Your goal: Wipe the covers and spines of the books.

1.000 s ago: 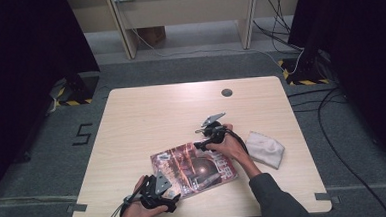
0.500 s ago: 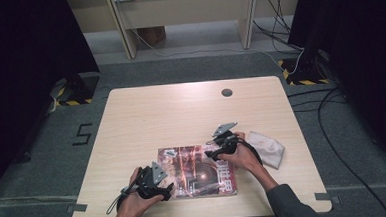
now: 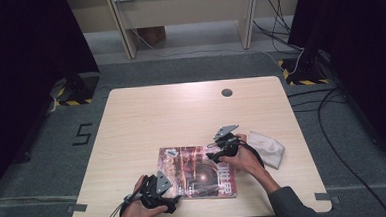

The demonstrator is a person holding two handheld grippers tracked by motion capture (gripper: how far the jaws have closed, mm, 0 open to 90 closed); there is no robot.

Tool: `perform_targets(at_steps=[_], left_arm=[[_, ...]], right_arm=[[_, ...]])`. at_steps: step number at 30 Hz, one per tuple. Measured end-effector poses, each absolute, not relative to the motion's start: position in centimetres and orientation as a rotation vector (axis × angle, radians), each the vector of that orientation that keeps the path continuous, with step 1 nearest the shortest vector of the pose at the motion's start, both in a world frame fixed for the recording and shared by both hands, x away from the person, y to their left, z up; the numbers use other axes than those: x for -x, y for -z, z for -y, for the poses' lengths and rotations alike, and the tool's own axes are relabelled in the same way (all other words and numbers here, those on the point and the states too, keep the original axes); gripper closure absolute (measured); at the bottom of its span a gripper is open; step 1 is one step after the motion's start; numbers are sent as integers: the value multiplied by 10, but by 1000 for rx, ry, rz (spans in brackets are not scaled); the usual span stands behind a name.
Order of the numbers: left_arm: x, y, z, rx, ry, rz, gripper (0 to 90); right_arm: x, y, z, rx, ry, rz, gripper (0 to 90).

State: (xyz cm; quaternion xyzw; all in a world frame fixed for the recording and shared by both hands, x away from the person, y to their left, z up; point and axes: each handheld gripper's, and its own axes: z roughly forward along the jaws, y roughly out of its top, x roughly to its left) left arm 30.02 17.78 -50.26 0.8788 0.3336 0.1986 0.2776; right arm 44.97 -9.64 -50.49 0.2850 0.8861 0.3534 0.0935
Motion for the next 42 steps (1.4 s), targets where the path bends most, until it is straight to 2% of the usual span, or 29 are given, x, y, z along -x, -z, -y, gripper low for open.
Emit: perform_targets(at_steps=[2, 5, 7, 20, 23, 25, 31, 37, 42], left_arm=[[-305, 503, -180, -2366, -537, -917, 15], [-312, 502, -183, -2370, -584, -946, 0], [-319, 501, -186, -2373, -637, -950, 13], [-369, 501, -201, -2314, -734, -1106, 58], [-372, 500, -200, -2306, -734, -1099, 123], [-369, 499, -200, -2291, -725, -1097, 169], [-350, 497, -196, -2267, -632, -1077, 151], [-329, 498, -188, -2281, -612, -1027, 151], [-328, 499, -185, -2281, -616, -1024, 152]], right_arm=[[-448, 504, 98, -848, -1042, -2631, 314], [-441, 503, 104, -858, -1016, -2632, 314], [-434, 501, 109, -849, -991, -2633, 314], [-378, 499, 126, -829, -969, -2669, 296], [-372, 499, 126, -825, -971, -2680, 301], [-372, 498, 127, -834, -971, -2679, 330], [-386, 493, 129, -915, -1110, -2607, 366], [-407, 496, 121, -1000, -1154, -2567, 401], [-421, 502, 117, -1094, -1192, -2555, 421]])
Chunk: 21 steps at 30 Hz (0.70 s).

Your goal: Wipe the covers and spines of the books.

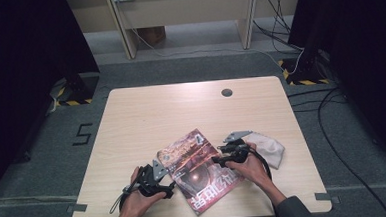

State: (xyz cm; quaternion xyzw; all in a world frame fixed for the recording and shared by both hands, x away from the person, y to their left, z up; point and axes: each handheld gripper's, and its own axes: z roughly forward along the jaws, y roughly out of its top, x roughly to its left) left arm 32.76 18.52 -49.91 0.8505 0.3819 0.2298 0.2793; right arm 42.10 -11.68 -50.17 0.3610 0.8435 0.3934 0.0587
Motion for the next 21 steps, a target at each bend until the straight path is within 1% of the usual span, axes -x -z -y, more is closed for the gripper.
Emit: perform_targets(at_steps=[12, 14, 17, 21], left_arm=[[-331, 504, -179, -2305, -631, -1029, 141], [-332, 505, -179, -2310, -650, -1028, 124], [-333, 505, -178, -2319, -670, -1033, 71], [-334, 506, -177, -2318, -687, -1045, 29]], right_arm=[[-431, 509, 108, -1227, -1255, -2554, 427], [-431, 509, 108, -1259, -1267, -2540, 416], [-430, 510, 109, -1341, -1308, -2516, 384], [-430, 509, 111, -1466, -1351, -2473, 384]])
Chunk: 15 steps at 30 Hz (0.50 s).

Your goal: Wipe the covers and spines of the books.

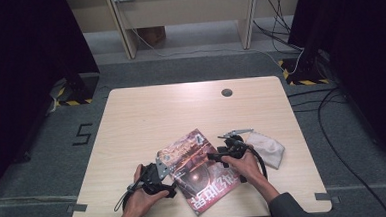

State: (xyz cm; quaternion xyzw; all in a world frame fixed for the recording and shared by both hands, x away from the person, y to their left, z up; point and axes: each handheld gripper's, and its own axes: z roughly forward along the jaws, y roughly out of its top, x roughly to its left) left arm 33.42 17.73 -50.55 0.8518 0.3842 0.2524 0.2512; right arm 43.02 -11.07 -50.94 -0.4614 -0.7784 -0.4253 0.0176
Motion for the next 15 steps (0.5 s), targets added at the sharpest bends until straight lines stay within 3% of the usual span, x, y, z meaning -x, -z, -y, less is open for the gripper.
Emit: perform_targets(at_steps=[4, 7, 15], left_arm=[[-333, 505, -175, -2332, -717, -1036, 17], [-333, 505, -175, -2328, -719, -1032, 17], [-331, 505, -173, -2332, -745, -1023, 21]], right_arm=[[-430, 506, 113, 1476, 1356, 2335, 397], [-429, 500, 115, 1463, 1430, 2245, 483], [-429, 484, 113, 1364, 1338, 2386, 604]])
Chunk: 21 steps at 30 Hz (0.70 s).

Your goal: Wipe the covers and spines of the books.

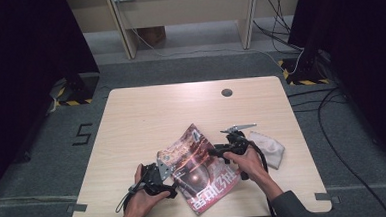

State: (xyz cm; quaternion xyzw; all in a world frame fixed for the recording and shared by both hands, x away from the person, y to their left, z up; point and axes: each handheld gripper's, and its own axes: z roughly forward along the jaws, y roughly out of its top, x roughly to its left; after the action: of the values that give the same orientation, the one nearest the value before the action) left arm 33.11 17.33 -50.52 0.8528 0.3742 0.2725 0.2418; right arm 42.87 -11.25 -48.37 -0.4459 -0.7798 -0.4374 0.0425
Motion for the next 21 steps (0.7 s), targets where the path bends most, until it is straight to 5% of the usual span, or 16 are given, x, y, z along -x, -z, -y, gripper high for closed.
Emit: perform_targets(at_steps=[21], left_arm=[[-330, 505, -172, -2327, -764, -1007, 37]], right_arm=[[-430, 474, 104, 1169, 1206, 2582, 759]])
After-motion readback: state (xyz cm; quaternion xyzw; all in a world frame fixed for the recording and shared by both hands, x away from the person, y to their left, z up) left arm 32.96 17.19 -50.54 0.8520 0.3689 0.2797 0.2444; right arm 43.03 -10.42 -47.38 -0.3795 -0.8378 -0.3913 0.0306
